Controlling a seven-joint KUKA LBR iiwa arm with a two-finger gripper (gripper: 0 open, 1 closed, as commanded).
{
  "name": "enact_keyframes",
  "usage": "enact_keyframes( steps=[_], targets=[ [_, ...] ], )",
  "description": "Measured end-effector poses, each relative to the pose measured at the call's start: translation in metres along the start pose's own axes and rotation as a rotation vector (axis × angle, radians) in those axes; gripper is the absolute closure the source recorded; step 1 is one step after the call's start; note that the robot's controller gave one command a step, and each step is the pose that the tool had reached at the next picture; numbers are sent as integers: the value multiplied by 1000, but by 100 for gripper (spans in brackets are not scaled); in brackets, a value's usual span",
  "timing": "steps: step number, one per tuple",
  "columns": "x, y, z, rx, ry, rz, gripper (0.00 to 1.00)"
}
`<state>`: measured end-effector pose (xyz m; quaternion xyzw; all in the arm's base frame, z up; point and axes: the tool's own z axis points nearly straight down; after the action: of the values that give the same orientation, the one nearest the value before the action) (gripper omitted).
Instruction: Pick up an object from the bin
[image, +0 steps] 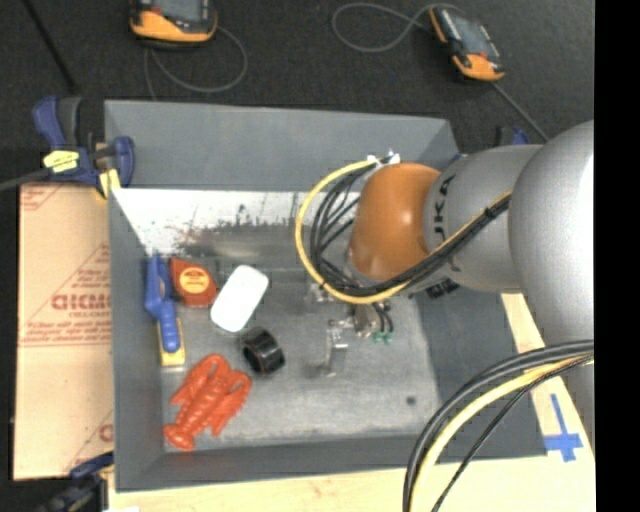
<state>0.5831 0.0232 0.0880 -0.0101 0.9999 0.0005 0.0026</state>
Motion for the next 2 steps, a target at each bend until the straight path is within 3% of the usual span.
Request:
enact_keyframes(
  steps=[1, 2],
  targets=[
    [-2, 22, 1, 1, 0, -322, 0],
    [-9, 32, 5, 1, -2, -485, 0]
  ],
)
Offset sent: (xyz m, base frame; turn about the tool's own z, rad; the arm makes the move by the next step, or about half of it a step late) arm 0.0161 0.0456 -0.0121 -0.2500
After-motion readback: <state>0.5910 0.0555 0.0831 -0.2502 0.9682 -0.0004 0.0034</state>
